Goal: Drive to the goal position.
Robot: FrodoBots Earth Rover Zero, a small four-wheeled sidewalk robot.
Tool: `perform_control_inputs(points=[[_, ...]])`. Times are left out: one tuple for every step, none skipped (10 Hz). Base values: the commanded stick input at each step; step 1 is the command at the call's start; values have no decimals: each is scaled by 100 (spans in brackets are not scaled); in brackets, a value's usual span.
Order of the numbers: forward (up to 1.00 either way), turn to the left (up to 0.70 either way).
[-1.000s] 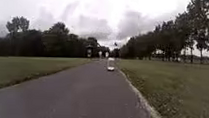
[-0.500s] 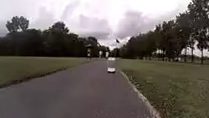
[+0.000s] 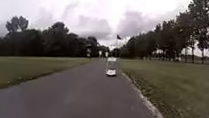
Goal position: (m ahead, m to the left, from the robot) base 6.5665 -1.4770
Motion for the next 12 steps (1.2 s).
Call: perform_control_inputs(points=[[70,-7],[70,-14],[70,-10],[70,-5],[70,0],[70,0],[70,0],[70,0],[70,0],[70,0],[70,0],[70,0]])
